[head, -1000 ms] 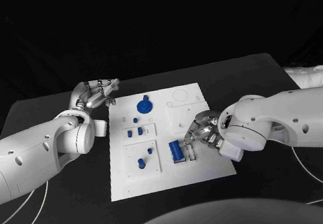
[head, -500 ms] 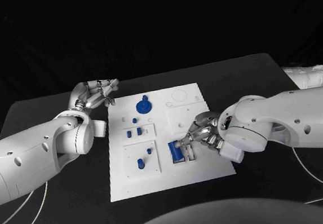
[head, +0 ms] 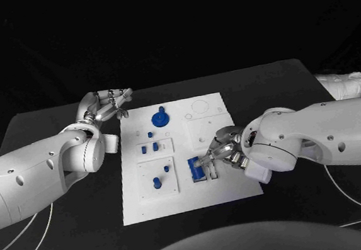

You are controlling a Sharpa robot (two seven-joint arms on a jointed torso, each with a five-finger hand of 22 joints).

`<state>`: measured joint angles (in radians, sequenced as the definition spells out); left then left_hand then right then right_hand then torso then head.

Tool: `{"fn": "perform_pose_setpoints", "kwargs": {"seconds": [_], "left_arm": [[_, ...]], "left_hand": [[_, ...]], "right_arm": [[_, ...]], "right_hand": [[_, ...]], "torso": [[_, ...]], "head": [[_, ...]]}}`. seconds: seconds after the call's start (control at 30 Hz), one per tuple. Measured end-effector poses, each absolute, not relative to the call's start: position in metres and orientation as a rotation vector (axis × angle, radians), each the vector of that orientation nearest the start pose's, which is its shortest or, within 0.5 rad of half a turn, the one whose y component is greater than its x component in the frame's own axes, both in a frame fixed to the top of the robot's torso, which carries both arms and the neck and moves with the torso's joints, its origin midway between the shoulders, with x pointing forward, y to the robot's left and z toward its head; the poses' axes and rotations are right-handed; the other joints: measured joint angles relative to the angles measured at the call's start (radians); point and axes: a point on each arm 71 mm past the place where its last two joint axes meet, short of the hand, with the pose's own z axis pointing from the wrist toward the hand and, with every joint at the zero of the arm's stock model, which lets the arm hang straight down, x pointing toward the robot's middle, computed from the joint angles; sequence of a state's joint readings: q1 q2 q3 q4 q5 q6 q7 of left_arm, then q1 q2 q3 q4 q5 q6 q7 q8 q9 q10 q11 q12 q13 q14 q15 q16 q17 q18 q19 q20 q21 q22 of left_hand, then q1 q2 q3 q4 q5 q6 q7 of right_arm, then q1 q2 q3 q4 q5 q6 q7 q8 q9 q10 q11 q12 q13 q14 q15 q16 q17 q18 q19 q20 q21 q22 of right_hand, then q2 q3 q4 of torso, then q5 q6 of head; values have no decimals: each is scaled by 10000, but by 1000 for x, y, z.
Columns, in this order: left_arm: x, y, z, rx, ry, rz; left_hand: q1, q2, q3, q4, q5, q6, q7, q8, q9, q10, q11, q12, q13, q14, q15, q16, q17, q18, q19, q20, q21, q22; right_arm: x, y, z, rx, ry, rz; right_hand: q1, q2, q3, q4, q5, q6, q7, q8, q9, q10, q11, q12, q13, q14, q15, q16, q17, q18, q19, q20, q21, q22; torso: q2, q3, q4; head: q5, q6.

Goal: Assemble the parts on the task board

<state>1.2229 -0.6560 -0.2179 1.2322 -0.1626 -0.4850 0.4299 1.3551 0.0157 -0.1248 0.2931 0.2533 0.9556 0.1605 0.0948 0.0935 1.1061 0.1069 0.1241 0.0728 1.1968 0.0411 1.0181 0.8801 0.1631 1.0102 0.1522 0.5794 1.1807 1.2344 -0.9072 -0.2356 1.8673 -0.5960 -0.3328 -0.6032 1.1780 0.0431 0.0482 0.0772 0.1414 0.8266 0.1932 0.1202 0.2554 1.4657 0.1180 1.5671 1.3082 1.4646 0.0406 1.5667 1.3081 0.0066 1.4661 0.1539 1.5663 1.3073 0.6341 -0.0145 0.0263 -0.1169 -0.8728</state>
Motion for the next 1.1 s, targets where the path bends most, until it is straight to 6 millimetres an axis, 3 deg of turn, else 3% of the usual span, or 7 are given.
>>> {"fn": "perform_pose_setpoints", "kwargs": {"seconds": [0.63,0.8,0.87,0.97,1.0,1.07,1.1], "left_arm": [[523,210,-236,-9022,14557,-11891],[523,209,-236,-9019,14569,-11903],[523,209,-236,-9020,14573,-11903],[523,209,-236,-9022,14577,-11903],[523,209,-236,-9022,14578,-11903],[523,209,-236,-9022,14581,-11904],[523,209,-236,-9023,14583,-11905]], "left_hand": [[0,0,-6,6,0,0,0,0,-1,-36,-37,0,0,0,0,0,1,0,0,0,-41,1],[0,0,-6,6,0,0,0,0,-2,-36,-36,0,0,0,0,0,1,0,0,0,-41,1],[0,0,-6,6,0,0,0,0,-2,-36,-36,0,0,0,0,0,1,0,0,0,-41,1],[0,0,-6,6,0,0,0,0,-2,-36,-36,0,0,0,0,0,1,-1,0,0,-40,1],[0,0,-6,6,0,0,0,0,-2,-36,-36,0,0,0,0,0,2,-1,0,0,-41,1],[0,0,-6,6,0,0,0,0,-2,-36,-36,0,0,0,0,0,2,-1,0,0,-40,1],[0,0,-6,6,0,0,0,0,-2,-36,-36,0,0,0,0,0,2,0,0,0,-40,1]], "right_arm": [[384,-159,-252,7538,24427,5868],[386,-157,-253,7441,24497,5778],[386,-158,-253,7413,24522,5725],[387,-158,-254,7386,24578,5637],[386,-158,-255,7373,24628,5602],[384,-158,-257,7348,24729,5543],[383,-158,-258,7320,24792,5514]], "right_hand": [[-317,107,-152,100,-85,-164,18,387,129,22,49,-1,-3,1,149,0,-2,-1,1,75,0,7],[-317,107,-164,112,-85,-200,-42,735,311,22,49,-1,-3,1,148,0,-3,-1,1,146,0,6],[-367,157,-165,113,-84,-327,-86,1019,542,22,49,-1,-3,1,148,0,-3,0,1,146,0,6],[-368,158,-226,51,-84,-514,-178,1760,1133,-6,16,-1,-4,1,148,0,-3,-1,1,146,0,6],[-368,158,-254,23,-84,-652,-216,2159,1498,-8,-73,-1,-4,6,144,0,-3,0,1,146,0,6],[-368,158,-323,-46,21,-1279,-325,3344,2630,2,-154,-1,-4,4,2,0,-3,0,0,59,0,6],[-435,137,-344,-66,105,-1806,-371,4148,3440,3,-154,-1,-4,4,-25,0,-4,0,2,32,0,5]], "torso": [[0,-6,6],[0,-6,7],[0,-6,7],[1,-6,6],[1,-6,6],[2,-6,5],[3,-6,4]], "head": [[-44,0],[-50,0],[-51,0],[-57,0],[-57,0],[-58,0],[-58,0]]}}
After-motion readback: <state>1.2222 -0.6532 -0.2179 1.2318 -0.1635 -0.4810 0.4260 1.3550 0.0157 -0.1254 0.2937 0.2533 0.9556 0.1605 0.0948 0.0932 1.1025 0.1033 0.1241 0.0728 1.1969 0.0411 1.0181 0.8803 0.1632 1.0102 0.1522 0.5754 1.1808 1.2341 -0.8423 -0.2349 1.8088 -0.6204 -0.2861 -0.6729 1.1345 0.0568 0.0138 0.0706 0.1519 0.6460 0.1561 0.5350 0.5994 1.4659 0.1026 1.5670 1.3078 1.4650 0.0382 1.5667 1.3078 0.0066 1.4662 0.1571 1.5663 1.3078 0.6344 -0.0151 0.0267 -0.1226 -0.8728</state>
